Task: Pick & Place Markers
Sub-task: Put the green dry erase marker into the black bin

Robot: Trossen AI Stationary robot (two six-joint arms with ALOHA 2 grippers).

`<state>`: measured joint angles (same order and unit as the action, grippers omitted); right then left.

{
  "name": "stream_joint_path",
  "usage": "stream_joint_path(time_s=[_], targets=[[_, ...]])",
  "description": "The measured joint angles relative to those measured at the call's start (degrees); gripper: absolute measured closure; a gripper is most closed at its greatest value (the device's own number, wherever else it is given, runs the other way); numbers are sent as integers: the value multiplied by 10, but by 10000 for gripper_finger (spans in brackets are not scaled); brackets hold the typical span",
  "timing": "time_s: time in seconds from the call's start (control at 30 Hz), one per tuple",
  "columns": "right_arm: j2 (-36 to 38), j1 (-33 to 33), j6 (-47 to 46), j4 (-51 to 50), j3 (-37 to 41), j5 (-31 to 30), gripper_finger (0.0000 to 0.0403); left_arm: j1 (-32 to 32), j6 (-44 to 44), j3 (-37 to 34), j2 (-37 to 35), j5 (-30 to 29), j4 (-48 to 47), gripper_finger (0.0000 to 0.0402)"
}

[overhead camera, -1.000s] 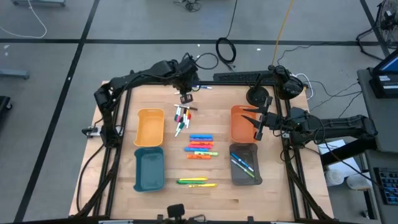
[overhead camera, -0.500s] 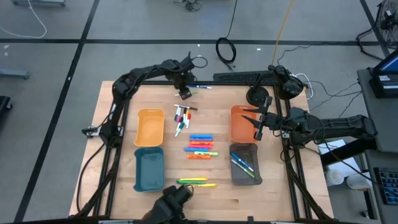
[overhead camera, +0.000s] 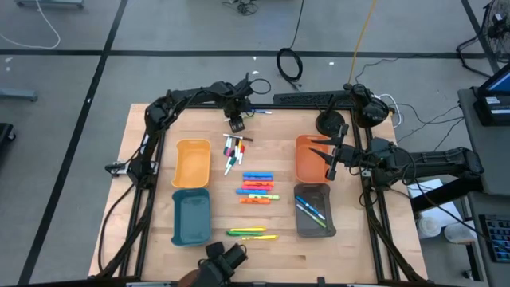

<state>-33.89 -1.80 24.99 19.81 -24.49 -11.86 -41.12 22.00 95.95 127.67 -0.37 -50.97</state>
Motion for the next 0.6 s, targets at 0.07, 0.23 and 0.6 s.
stream_joint_path(time_s=[0.07, 0.23, 0.6], targets=[[0, 0, -1, 0, 0, 0, 310, -4, -2, -15, 0, 9, 12, 259], [0, 0, -2, 0, 0, 0, 310, -10, -2, -36, -1, 45, 34, 297], [0, 0, -3, 0, 0, 0, 310, -9, 4, -39, -1, 53, 37, 377]])
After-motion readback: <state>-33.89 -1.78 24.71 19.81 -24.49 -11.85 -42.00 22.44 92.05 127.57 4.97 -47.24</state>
